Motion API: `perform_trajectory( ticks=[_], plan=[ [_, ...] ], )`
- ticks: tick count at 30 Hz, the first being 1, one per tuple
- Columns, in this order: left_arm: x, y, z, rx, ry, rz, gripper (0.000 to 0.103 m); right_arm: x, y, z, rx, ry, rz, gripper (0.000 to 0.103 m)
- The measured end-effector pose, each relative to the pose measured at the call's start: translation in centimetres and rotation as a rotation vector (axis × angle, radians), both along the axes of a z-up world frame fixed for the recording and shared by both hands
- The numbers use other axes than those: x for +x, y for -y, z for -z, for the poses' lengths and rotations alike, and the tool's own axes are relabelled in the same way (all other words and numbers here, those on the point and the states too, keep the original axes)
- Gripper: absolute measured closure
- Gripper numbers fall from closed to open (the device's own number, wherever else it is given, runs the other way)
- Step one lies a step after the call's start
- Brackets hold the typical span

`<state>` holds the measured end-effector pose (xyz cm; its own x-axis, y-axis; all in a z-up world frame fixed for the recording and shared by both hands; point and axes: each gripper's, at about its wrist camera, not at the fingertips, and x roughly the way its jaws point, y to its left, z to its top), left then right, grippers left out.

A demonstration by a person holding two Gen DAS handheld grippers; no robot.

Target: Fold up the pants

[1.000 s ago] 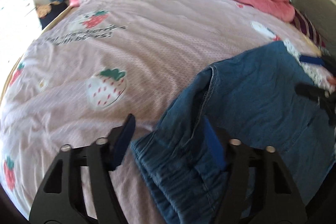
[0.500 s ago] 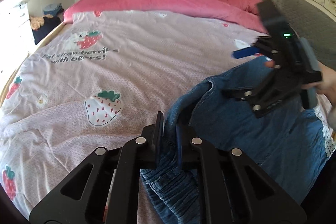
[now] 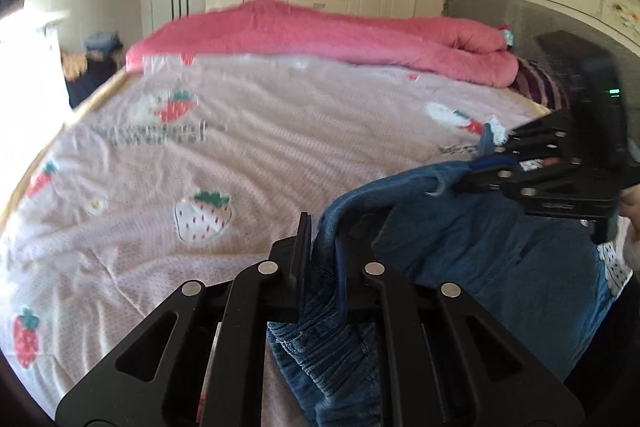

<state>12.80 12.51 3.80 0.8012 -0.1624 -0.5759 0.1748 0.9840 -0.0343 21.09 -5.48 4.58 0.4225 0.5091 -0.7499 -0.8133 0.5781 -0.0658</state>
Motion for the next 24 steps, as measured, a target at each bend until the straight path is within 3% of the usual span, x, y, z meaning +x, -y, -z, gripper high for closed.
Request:
perform_trajectory(
  ticks=[4,7,14,20,22,24],
  plan=[
    [-3.2,1.8,-1.5,0.033,0.091,0.027,0.098,-6.4,2.4,-2.1,0.043,0.058,-0.003,0.096],
    [-6.1,2.7,-1.4,0.036,0.111,0.044,0.098,-10.4,4.1,-2.0,0.082,0.036,-0.014,0.096],
    [-12.5,4.3,0.9,0.046,0.028,0.054,0.098,-16.0,4.7,1.8,0.071,-0.066,-0.025,0.096],
    [-15.3,4.7,3.1,0.065,-0.071,0.070,0.097,-18.8,5.4,5.2,0.097,-0.178,0.011,0.096],
    [-16.1,4.7,3.0,0.066,-0.076,0.055,0.097,-19.6,5.4,5.6,0.118,-0.222,0.016,0.096],
    [-16.4,4.9,2.4,0.097,-0.058,0.047,0.097,-20.6,4.9,5.2,0.120,-0.197,-0.010,0.094]
  ],
)
